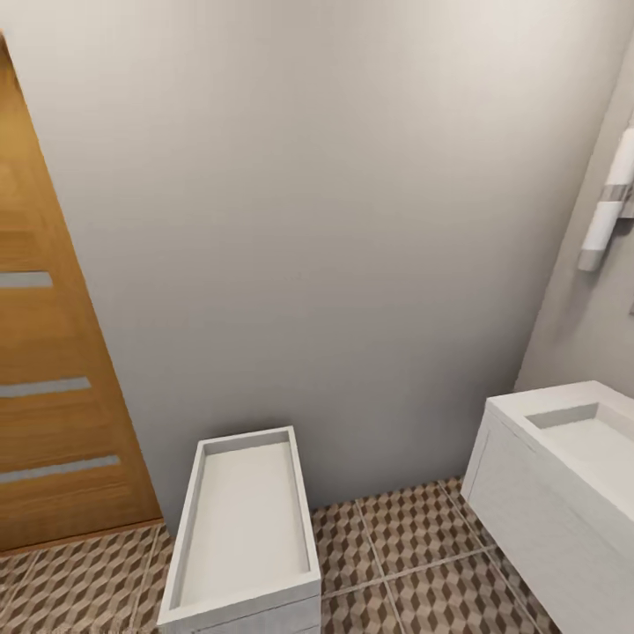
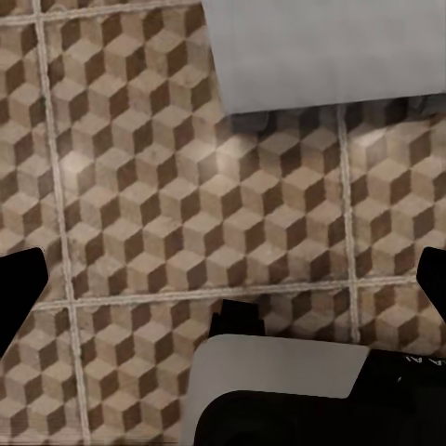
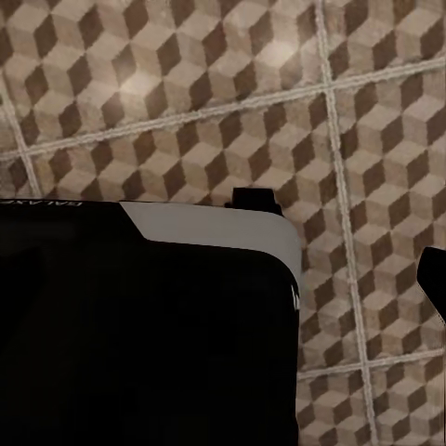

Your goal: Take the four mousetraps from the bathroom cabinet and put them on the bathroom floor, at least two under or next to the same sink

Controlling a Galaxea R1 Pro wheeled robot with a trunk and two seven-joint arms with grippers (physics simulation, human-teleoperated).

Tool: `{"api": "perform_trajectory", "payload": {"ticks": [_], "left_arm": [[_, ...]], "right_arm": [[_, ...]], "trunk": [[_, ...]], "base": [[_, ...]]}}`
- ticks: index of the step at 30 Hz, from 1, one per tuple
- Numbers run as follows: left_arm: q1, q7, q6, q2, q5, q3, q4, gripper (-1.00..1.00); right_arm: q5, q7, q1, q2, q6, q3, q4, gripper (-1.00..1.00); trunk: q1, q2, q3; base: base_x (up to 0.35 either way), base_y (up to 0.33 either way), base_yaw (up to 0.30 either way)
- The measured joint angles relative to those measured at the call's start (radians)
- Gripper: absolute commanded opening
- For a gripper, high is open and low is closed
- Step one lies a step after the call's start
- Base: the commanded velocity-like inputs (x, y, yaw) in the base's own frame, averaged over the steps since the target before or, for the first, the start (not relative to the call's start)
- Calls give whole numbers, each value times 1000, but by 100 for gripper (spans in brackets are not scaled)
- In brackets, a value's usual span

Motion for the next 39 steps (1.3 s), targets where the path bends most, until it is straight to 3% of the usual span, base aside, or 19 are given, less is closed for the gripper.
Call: {"api": "perform_trajectory", "payload": {"ticks": [19,39], "left_arm": [[0,0,0,0,0,0,0,100],[0,0,0,0,0,0,0,100]], "right_arm": [[0,0,0,-1,1,0,0,100],[1,5,0,-1,-3,0,0,100]], "trunk": [[0,0,0],[0,0,0]], "base": [[0,0,269],[0,0,69]]}}
